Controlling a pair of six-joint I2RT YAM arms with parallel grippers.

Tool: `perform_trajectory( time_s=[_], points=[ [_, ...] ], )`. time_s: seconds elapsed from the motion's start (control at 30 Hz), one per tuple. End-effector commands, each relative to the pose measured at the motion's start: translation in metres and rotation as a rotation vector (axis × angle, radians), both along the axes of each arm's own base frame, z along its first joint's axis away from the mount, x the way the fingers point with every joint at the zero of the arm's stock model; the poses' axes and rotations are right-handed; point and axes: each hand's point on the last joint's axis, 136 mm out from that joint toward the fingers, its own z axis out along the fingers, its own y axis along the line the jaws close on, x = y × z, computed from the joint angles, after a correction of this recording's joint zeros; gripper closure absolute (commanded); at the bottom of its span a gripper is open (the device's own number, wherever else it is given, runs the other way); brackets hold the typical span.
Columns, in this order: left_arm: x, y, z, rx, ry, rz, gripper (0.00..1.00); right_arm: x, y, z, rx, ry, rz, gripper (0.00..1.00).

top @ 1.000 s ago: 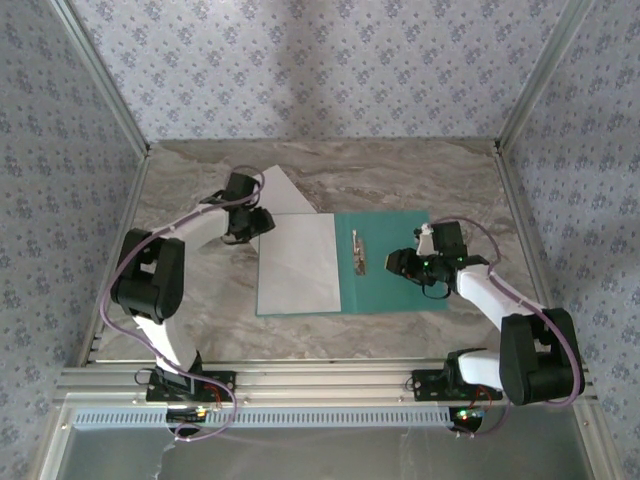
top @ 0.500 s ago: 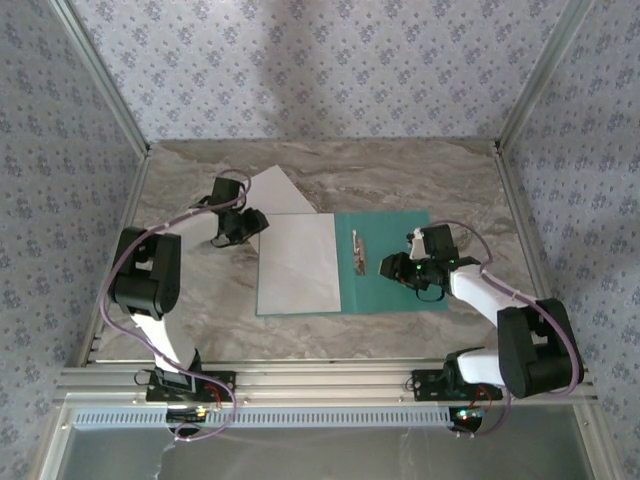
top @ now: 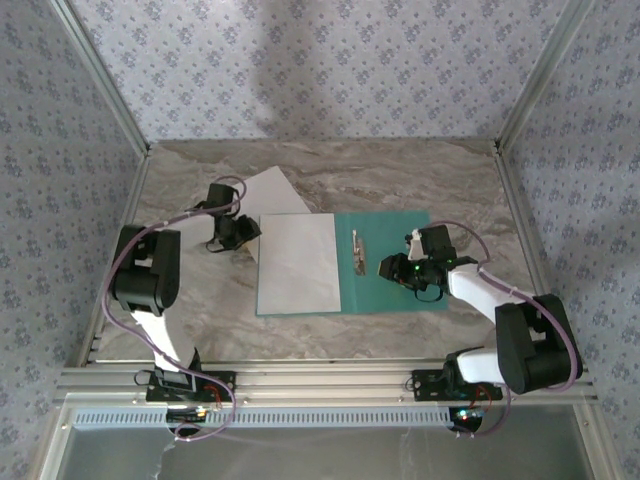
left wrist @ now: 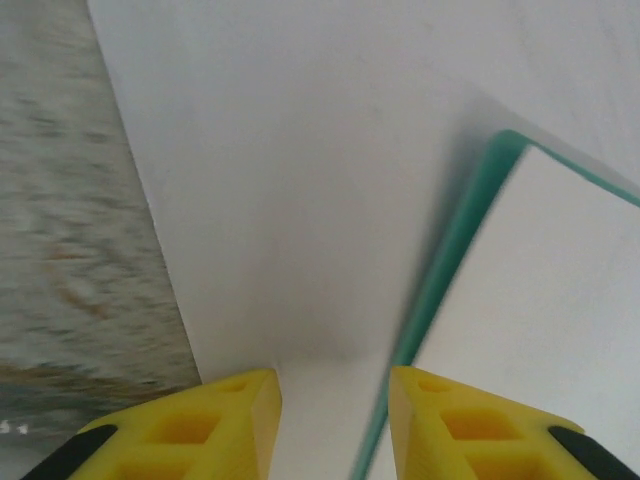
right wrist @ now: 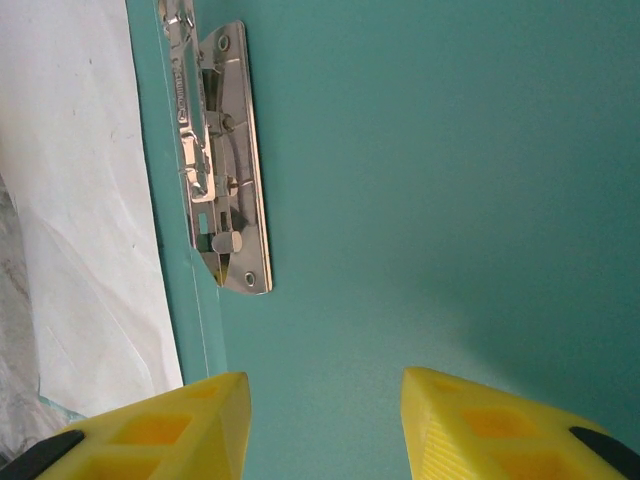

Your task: Put the files into the folder

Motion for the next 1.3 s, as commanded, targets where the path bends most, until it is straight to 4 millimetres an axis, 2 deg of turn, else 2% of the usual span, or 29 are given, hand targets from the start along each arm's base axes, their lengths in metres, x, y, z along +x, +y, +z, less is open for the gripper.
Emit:
perform_trajectory(
  time_s=[0.0, 0.2, 0.33, 0.4, 0.5, 0.67, 0.73, 0.9, 1.07, 1.27],
  points=[
    [-0.036, 0.041, -0.02, 0.136, 0.135, 0.007, 0.63, 0.003, 0.001, 0.0, -0.006, 0.005, -0.002, 0.55],
    [-0.055, 0.093, -0.024, 0.235, 0.253, 0.026, 0.63, 0.007, 0.005, 0.002, 0.0, 0.003, 0.013, 0.55],
    [-0.06, 0.131, -0.012, 0.361, 0.296, 0.059, 0.61, 0.01, 0.012, 0.006, 0.007, -0.006, 0.034, 0.55],
    [-0.059, 0.139, -0.003, 0.395, 0.282, 0.075, 0.59, 0.01, 0.015, 0.008, 0.007, -0.008, 0.047, 0.55],
    [-0.048, 0.124, 0.016, 0.314, 0.18, 0.083, 0.57, 0.012, 0.018, 0.01, 0.005, -0.012, 0.055, 0.55],
    [-0.027, 0.07, 0.042, 0.141, 0.012, 0.016, 0.59, 0.014, 0.022, 0.014, 0.01, -0.02, 0.06, 0.55],
    [-0.022, 0.047, 0.043, 0.072, -0.025, -0.01, 0.59, 0.015, 0.025, 0.017, 0.013, -0.027, 0.064, 0.55],
    [-0.017, 0.016, 0.027, 0.015, -0.031, -0.036, 0.6, 0.017, 0.032, 0.024, 0.017, -0.037, 0.076, 0.55],
    [-0.026, 0.014, 0.001, 0.034, 0.037, -0.025, 0.62, 0.021, 0.042, 0.034, 0.024, -0.063, 0.094, 0.55],
    [-0.062, 0.042, -0.016, 0.178, 0.152, 0.0, 0.62, 0.029, 0.064, 0.043, 0.046, -0.086, 0.119, 0.56]
  ],
)
